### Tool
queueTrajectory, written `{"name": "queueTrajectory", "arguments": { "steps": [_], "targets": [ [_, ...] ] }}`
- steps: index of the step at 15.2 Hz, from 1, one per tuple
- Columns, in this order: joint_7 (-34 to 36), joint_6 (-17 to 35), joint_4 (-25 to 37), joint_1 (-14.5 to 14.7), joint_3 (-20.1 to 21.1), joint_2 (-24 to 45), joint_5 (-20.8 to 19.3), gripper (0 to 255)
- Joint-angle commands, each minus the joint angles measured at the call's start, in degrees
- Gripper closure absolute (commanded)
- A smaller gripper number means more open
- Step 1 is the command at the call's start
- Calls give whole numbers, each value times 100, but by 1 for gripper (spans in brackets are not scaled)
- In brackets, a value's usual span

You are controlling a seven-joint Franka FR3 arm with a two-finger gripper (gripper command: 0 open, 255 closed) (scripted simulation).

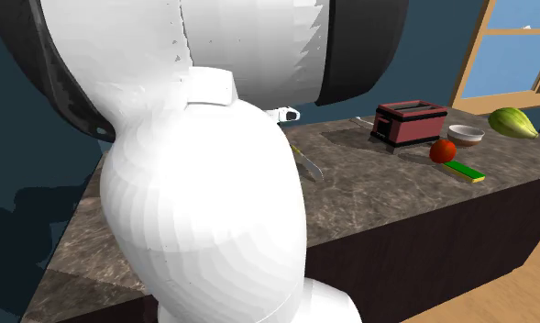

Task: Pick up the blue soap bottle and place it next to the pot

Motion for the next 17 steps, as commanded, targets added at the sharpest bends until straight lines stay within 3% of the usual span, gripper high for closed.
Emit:
{"name": "queueTrajectory", "arguments": {
  "steps": [1, 8, 15, 16, 17],
  "targets": [
    [70, 180, 26, 14, 55, 205, -15, 0],
    [96, 724, -292, 14, 88, 433, -38, 0],
    [96, 723, -291, 14, 88, 433, -38, 0],
    [96, 723, -291, 14, 88, 433, -38, 255],
    [96, 723, -291, 14, 88, 433, -38, 255]
  ]
}}
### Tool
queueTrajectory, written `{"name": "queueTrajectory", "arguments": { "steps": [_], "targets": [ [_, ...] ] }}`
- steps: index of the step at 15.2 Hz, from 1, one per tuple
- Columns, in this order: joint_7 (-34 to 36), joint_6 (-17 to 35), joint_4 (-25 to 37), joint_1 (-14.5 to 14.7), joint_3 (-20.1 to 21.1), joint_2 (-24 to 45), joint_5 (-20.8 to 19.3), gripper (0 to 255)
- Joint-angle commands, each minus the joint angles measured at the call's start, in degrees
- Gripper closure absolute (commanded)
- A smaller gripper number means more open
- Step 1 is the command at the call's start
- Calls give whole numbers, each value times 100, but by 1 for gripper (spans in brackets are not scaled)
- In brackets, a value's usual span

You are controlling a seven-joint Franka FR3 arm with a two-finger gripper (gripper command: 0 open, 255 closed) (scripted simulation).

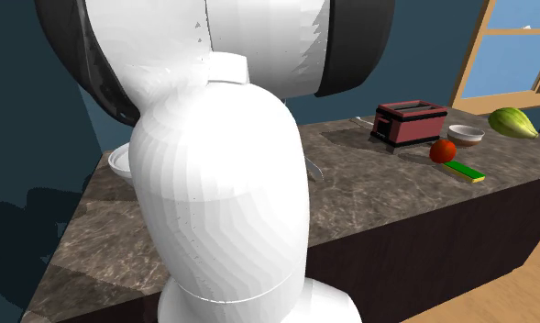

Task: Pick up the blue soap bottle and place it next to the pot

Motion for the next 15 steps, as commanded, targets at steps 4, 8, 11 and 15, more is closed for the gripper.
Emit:
{"name": "queueTrajectory", "arguments": {
  "steps": [4, 8, 11, 15],
  "targets": [
    [0, 0, 0, 0, 0, 0, 0, 255],
    [0, 1, -1, 0, 0, 1, 0, 255],
    [-14, -248, 128, 2, -15, -121, 15, 255],
    [-29, -578, 317, 3, -35, -264, 29, 255]
  ]
}}
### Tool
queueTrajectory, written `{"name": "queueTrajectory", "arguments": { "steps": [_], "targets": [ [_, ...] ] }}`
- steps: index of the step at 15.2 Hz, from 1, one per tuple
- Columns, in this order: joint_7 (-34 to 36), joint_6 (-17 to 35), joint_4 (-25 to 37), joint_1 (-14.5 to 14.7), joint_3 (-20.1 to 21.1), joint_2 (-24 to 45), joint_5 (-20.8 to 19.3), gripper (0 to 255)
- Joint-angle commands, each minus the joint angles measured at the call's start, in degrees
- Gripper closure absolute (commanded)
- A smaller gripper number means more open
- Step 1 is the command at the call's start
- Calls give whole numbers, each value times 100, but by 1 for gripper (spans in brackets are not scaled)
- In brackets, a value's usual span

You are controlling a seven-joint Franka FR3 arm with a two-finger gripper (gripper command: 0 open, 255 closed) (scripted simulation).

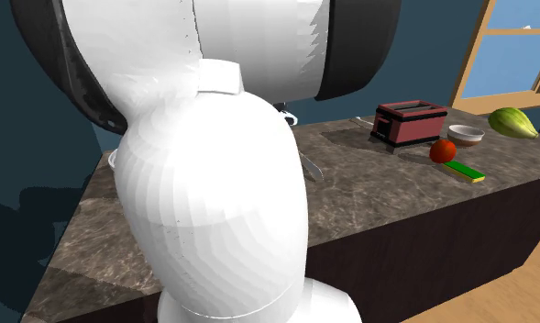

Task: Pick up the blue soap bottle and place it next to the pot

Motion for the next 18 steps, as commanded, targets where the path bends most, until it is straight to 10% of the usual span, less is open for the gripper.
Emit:
{"name": "queueTrajectory", "arguments": {
  "steps": [1, 18],
  "targets": [
    [-11, -192, 133, -4, -15, -60, 1, 255],
    [-32, -1544, 1159, -18, -92, -390, 5, 255]
  ]
}}
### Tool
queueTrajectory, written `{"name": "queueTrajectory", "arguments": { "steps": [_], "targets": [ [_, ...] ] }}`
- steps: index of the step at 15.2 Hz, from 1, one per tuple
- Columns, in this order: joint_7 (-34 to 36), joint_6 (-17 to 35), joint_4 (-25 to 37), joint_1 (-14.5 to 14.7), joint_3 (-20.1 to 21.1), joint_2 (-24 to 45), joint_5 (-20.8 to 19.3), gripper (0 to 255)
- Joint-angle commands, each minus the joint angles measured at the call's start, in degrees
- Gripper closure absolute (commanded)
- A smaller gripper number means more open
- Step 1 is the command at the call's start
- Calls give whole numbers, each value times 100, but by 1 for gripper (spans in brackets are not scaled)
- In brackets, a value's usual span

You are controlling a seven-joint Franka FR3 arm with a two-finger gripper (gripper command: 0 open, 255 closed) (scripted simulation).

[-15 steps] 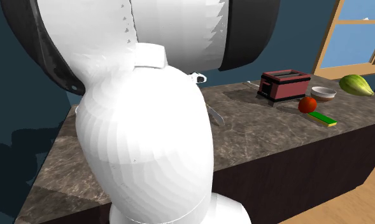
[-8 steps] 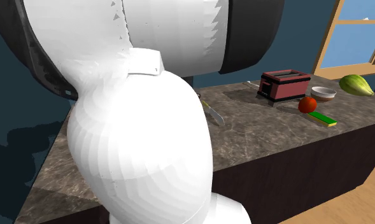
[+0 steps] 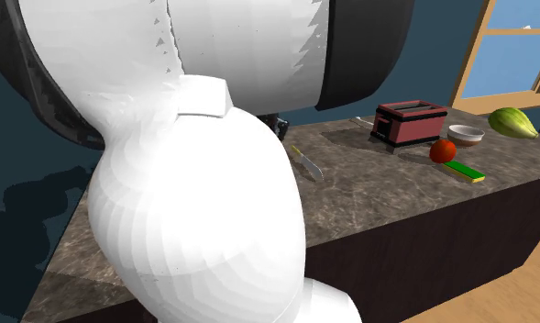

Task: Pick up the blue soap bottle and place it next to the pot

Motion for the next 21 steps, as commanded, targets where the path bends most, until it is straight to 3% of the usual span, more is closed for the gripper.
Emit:
{"name": "queueTrajectory", "arguments": {
  "steps": [1, 21],
  "targets": [
    [-6, -168, 139, -4, -13, -30, -2, 255],
    [28, -1657, 1736, -36, -61, 79, -52, 255]
  ]
}}
